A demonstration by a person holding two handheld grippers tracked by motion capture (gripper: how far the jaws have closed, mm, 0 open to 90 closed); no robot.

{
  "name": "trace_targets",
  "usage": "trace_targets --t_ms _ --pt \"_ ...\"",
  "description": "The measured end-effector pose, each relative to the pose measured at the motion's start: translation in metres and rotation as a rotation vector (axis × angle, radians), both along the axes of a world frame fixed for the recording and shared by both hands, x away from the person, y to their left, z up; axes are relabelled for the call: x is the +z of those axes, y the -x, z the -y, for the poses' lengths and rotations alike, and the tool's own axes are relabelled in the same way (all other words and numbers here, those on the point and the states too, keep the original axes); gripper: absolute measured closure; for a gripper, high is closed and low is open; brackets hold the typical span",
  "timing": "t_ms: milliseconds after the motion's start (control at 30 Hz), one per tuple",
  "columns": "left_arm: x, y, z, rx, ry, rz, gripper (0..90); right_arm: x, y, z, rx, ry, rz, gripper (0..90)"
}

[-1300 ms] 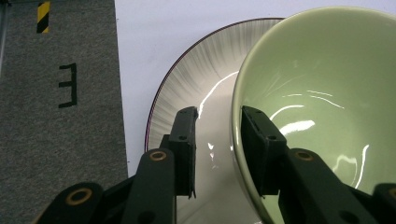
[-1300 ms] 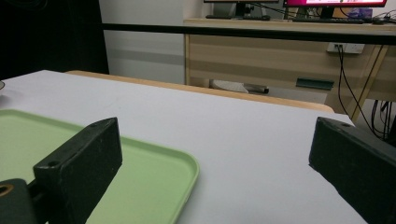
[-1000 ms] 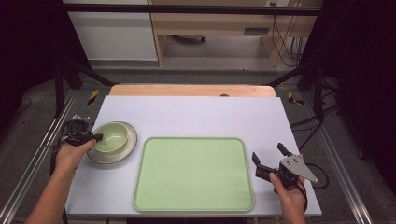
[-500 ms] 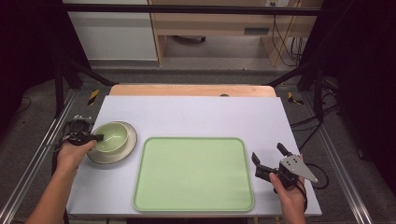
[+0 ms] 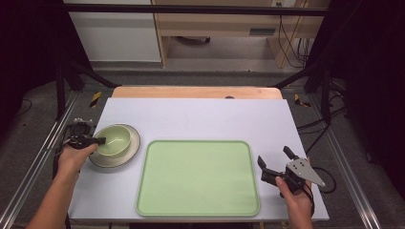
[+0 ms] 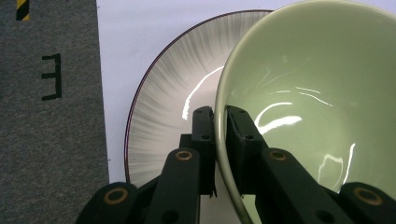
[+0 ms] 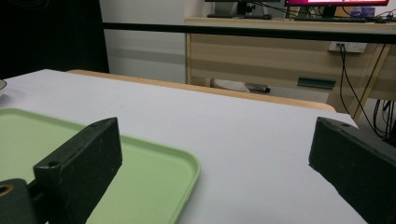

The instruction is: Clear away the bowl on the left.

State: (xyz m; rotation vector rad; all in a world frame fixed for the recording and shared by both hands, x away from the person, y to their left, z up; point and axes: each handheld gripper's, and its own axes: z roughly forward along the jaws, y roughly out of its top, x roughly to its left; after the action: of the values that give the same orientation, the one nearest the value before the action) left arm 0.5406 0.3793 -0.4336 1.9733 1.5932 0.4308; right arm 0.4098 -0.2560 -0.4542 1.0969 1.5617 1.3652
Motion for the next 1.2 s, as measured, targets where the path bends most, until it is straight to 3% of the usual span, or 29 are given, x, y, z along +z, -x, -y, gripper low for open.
trace_targets --t_ms 167,400,733,933,1200 --pt "0.0 0.0002 -0.0007 0.004 0.009 -0.002 82.4 -0.0001 -0.0001 0.0 0.0 -0.001 0.002 2.9" --pt "-0.0008 0.0023 -0.0035 0.032 0.066 -0.01 83.2 -0.0002 -0.0002 0.0002 0.0 0.0 -0.001 2.9" --pt "0.0011 0.0031 -0.006 0.039 0.109 -0.026 83.8 -0.0004 -0.0004 0.0007 0.0 0.004 -0.001 2.9" --pt "0.0033 0.0036 -0.0036 0.006 0.101 -0.01 83.9 -0.0003 -0.0004 -0.0003 0.001 0.004 0.0 2.9" --pt "0.0056 0.0045 -0.0018 0.017 0.105 -0.011 83.8 -0.0003 -0.0004 -0.0004 0.0 0.003 0.0 2.9"
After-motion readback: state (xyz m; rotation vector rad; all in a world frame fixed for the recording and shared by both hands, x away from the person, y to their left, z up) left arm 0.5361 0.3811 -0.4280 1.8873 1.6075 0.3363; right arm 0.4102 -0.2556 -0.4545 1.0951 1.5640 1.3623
